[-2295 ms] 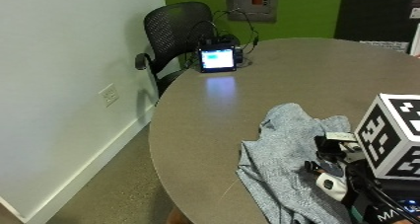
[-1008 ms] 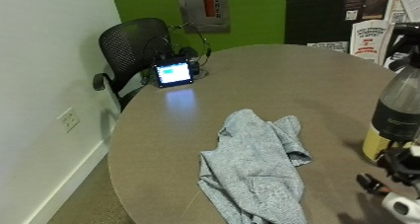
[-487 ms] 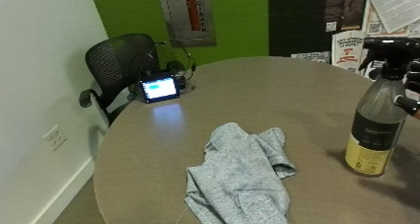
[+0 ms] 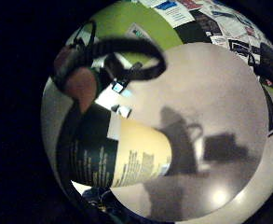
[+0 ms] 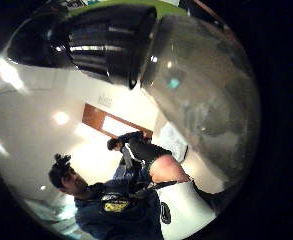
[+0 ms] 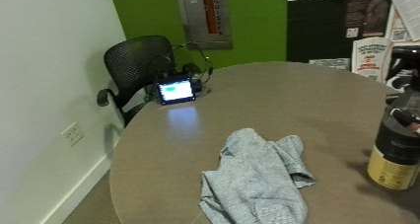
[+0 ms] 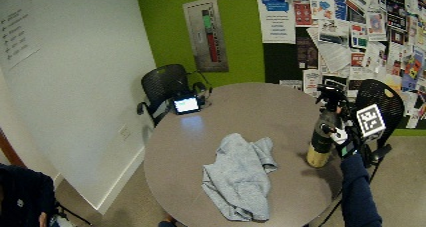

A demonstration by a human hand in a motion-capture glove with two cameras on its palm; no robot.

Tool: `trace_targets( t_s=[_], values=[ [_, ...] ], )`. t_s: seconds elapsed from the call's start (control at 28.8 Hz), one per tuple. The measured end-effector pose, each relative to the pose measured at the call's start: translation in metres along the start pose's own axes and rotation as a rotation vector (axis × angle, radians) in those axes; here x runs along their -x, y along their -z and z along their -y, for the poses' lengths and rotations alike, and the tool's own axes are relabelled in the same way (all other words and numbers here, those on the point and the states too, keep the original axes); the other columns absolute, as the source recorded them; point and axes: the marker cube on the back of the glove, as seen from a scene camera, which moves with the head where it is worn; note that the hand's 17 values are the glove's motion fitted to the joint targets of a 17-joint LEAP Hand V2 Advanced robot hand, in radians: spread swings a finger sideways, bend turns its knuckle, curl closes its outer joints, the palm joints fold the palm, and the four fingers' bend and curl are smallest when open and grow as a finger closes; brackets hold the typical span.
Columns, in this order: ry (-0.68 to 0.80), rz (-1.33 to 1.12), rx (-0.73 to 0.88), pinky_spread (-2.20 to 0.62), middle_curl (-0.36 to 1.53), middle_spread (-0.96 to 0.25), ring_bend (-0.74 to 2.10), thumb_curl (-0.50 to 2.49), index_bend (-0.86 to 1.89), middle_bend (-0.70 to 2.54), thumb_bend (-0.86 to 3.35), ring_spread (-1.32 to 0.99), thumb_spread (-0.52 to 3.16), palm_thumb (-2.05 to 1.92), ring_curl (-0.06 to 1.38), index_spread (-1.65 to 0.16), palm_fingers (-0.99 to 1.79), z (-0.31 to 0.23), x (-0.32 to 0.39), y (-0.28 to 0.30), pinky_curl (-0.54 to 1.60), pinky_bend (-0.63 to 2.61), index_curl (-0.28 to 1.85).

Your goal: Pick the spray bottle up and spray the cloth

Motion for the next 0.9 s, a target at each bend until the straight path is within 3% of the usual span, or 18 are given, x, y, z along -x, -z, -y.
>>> trace_targets(
  t_s=[0.1,0.45,0.73,0.9],
  values=[
    [-0.034,0.019,-0.093,0.14,0.38,-0.1,0.51,0.39,0.1,0.35,0.05,-0.14,0.96,0.6,0.32,-0.34,1.04,-0.011,-0.006,0.014,0.31,0.36,0.23],
    [-0.018,-0.03,-0.232,0.0,0.42,-0.1,0.56,0.46,0.11,0.37,0.05,-0.18,0.89,0.77,0.39,-0.29,1.16,-0.029,-0.009,0.049,0.36,0.4,0.28],
    [0.201,-0.298,0.031,-0.05,0.43,-0.09,0.58,0.49,0.11,0.37,0.0,-0.18,0.85,0.82,0.4,-0.27,1.17,-0.027,0.073,0.037,0.37,0.41,0.28],
    [0.206,-0.574,0.184,-0.07,0.44,-0.08,0.58,0.5,0.11,0.38,-0.02,-0.17,0.84,0.83,0.41,-0.26,1.18,-0.041,0.123,0.022,0.38,0.43,0.28]
  ],
)
